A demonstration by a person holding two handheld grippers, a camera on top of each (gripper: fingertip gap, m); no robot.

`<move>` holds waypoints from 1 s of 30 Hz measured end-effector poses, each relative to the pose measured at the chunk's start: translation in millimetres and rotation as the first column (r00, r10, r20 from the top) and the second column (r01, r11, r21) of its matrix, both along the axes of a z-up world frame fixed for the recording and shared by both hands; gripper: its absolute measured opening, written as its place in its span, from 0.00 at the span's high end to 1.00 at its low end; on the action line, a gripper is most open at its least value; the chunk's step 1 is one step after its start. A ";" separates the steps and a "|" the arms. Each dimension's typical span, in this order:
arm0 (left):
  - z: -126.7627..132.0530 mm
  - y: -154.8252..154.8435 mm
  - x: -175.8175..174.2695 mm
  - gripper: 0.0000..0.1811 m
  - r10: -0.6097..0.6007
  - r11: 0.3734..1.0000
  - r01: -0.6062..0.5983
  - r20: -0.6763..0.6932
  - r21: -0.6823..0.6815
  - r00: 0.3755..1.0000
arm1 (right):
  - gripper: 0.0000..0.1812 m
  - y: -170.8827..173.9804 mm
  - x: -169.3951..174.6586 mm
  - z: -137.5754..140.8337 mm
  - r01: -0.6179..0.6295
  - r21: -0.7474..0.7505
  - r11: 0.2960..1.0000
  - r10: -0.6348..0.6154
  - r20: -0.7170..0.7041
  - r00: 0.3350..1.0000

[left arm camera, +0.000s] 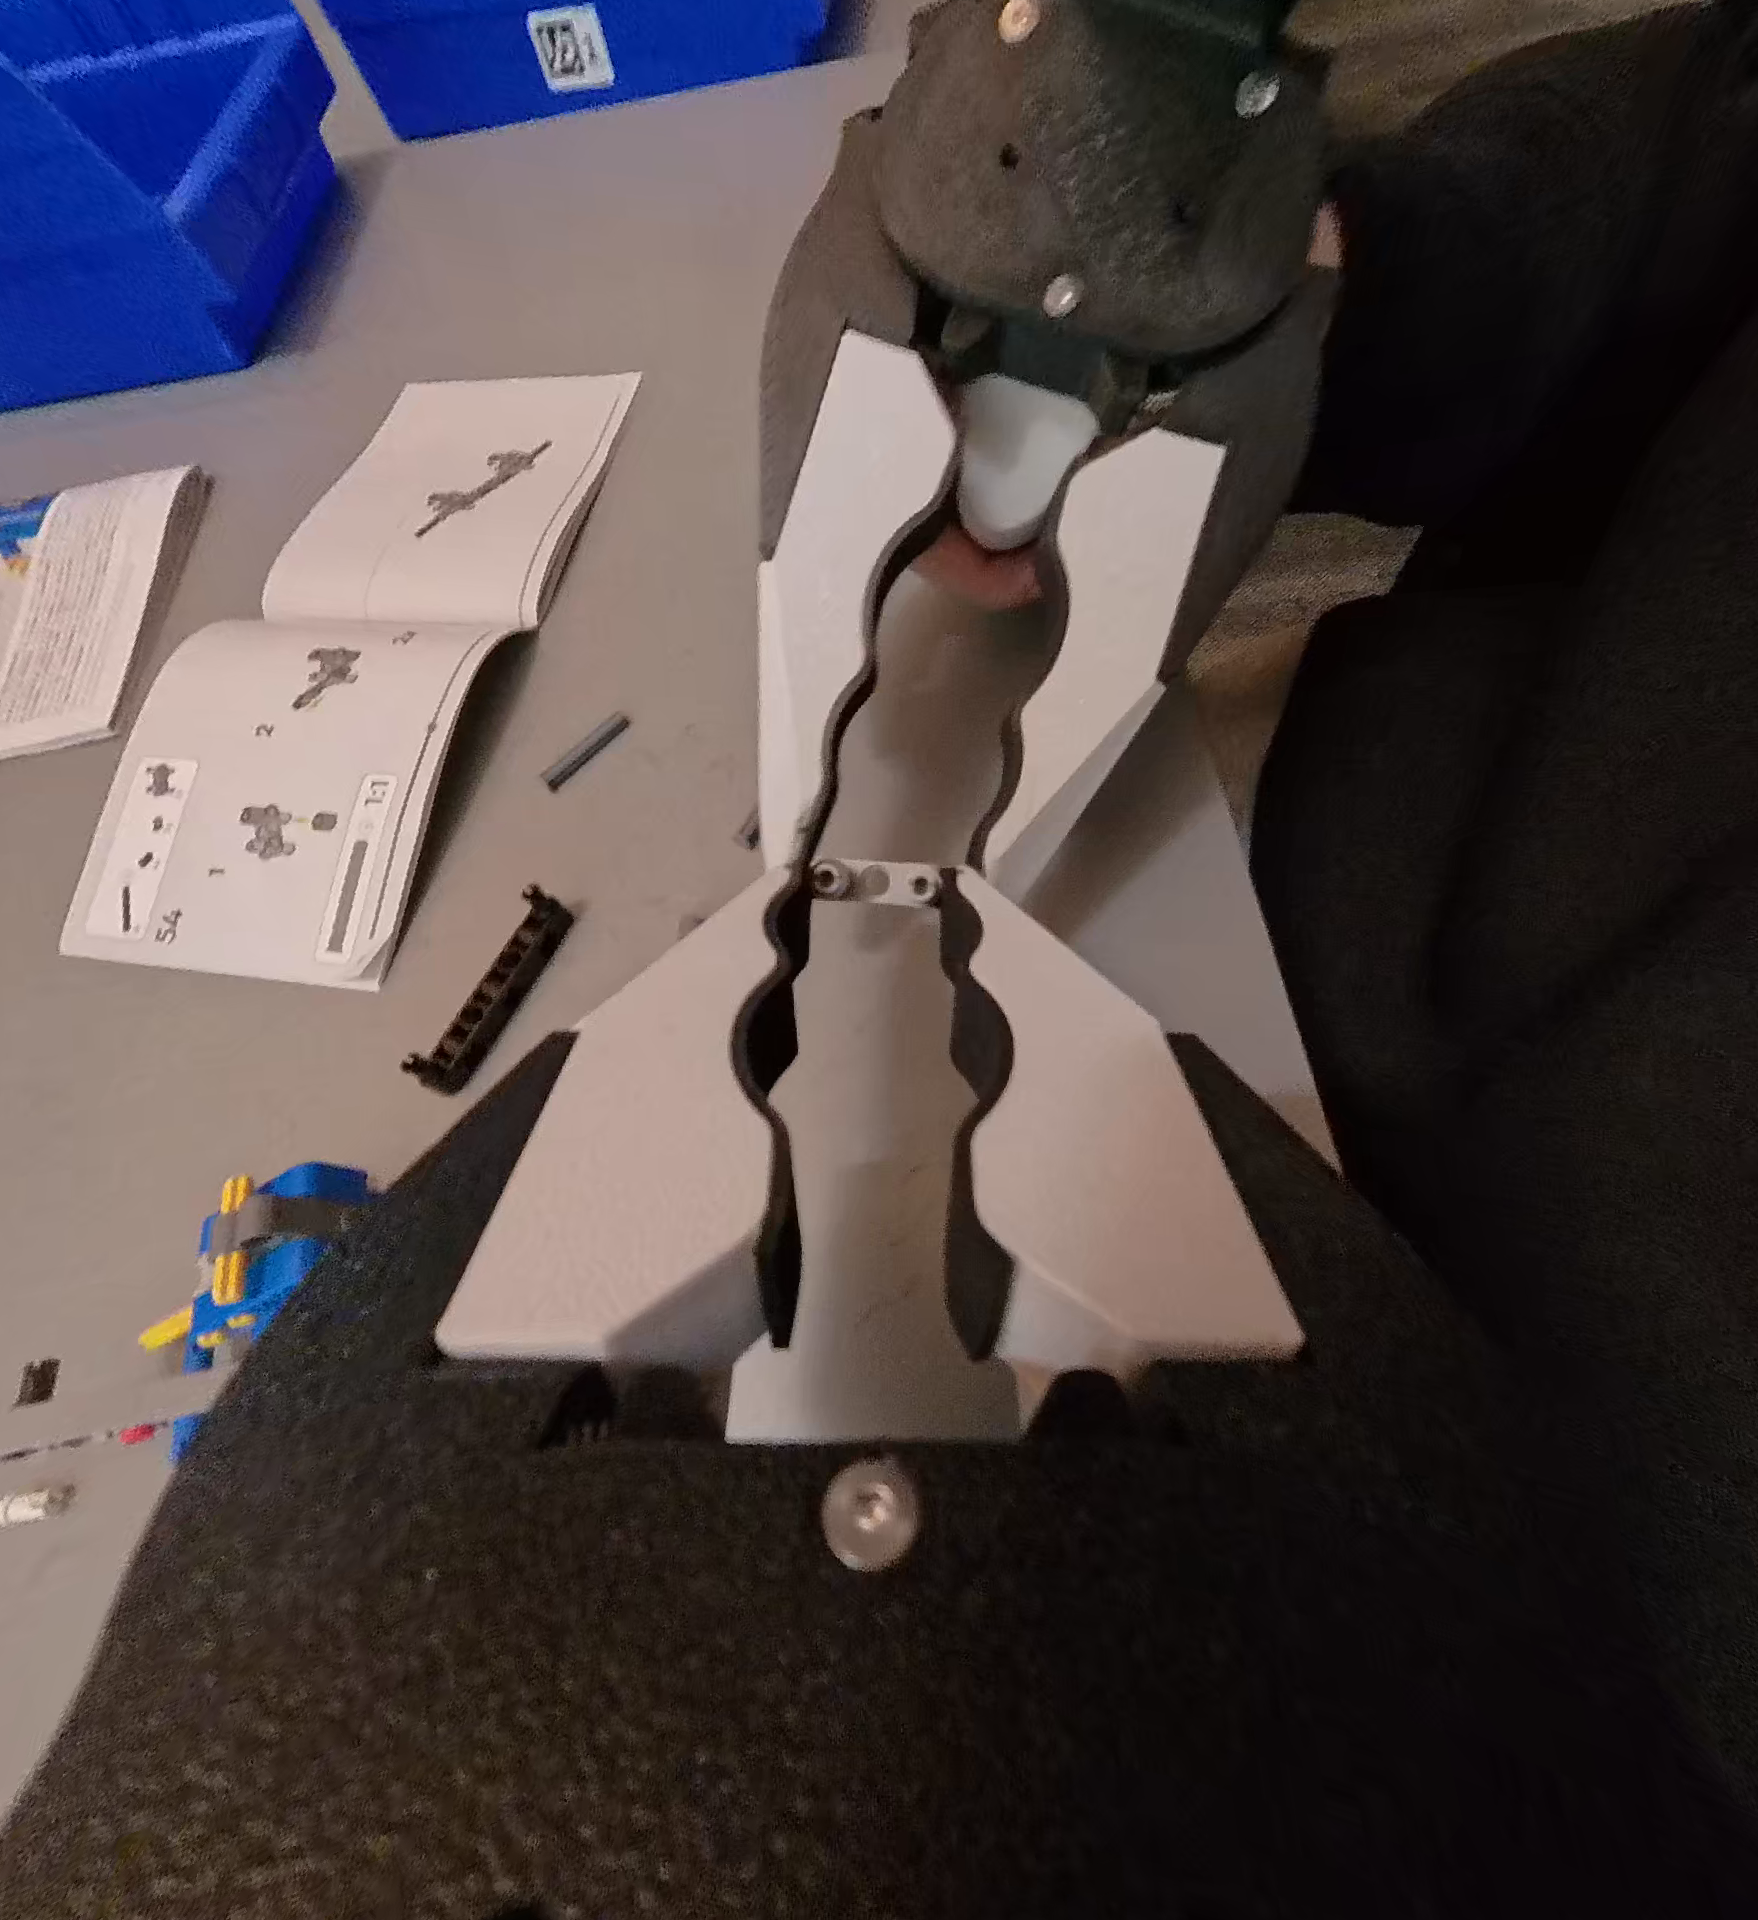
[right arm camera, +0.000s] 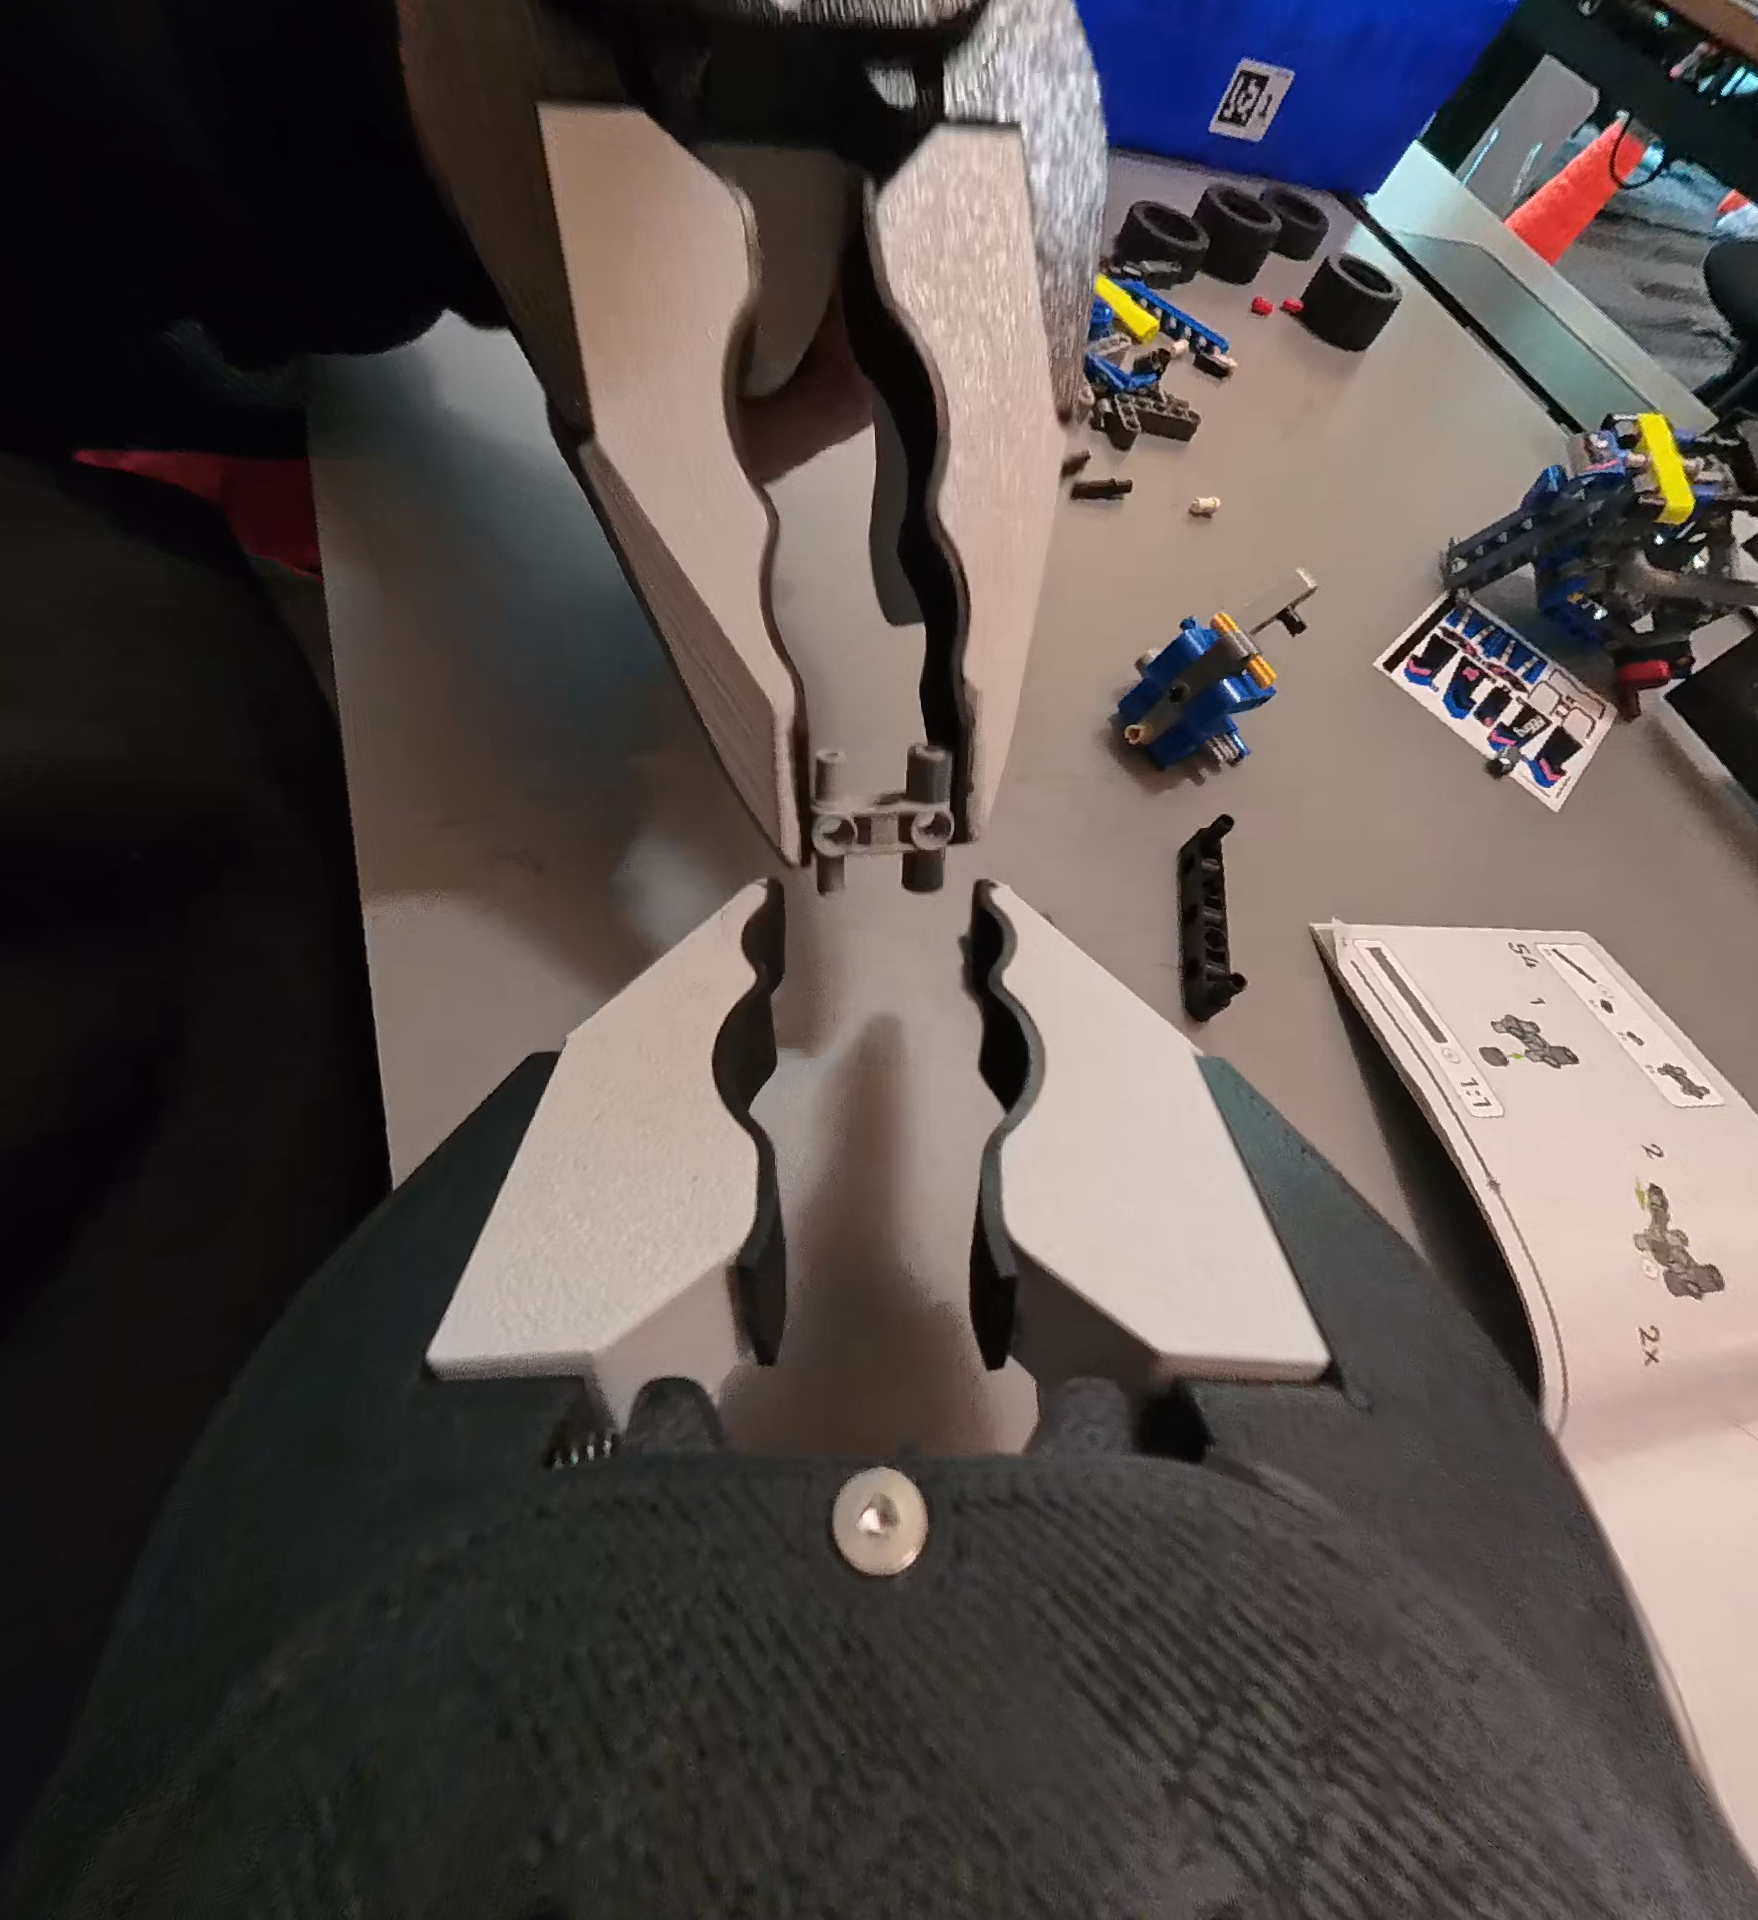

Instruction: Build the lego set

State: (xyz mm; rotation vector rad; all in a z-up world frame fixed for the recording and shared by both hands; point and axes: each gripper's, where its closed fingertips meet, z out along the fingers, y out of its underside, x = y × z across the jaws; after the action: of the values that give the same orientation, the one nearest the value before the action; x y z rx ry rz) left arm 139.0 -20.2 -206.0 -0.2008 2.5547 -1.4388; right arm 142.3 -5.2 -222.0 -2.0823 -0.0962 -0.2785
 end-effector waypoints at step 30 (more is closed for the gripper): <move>12.7 14.0 5.5 0.96 0.002 0.983 -0.015 -0.072 -0.184 0.997 | 0.93 2.3 -2.5 5.1 -0.026 0.024 0.999 0.024 0.085 0.996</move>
State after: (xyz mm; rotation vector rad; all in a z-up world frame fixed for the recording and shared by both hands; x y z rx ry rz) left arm 144.4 -6.2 -193.4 -0.2962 2.4695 -1.6957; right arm 139.8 -3.0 -216.9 -2.0432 -0.1686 -0.3515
